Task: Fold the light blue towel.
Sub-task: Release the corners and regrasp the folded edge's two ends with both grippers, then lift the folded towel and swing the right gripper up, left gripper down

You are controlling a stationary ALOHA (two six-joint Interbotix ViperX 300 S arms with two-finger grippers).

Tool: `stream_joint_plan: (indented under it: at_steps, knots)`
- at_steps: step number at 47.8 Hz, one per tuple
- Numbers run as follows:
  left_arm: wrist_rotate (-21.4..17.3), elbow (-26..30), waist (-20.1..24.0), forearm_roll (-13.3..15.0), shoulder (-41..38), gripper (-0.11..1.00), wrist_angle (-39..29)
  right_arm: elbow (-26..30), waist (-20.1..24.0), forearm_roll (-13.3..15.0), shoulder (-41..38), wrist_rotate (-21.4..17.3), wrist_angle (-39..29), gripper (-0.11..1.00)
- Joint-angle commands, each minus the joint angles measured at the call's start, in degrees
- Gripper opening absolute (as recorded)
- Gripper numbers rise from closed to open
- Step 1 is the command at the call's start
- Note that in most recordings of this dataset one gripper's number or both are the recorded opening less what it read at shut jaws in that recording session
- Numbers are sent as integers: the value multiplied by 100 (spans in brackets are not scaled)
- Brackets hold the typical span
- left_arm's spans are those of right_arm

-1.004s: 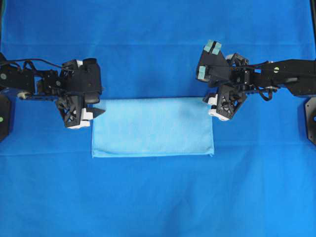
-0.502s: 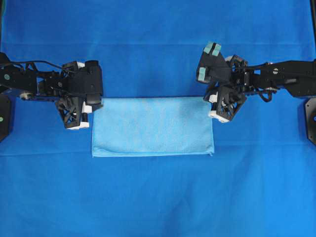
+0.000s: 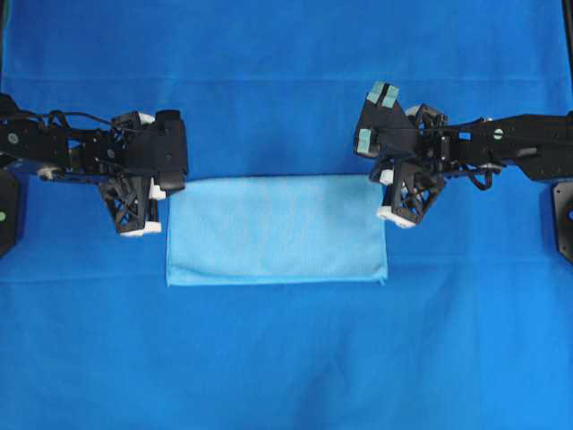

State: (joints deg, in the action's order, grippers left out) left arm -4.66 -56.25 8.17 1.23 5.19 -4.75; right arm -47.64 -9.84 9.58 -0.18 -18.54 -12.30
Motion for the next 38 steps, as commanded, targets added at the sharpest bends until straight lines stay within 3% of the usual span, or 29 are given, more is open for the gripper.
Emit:
stream_joint_plan:
  at_steps: [1,26,38]
  knots:
    - [18,176,-26,9,299,3,-202,158,9,-9,360,0,-229,0]
    - [0,817,-167,9,2162,3,-1573,281,123,26,2153,26,-1274,0]
    - [-9,826,-255,0,2566,3,-1670,229,141,79,2689,26,-1380,0]
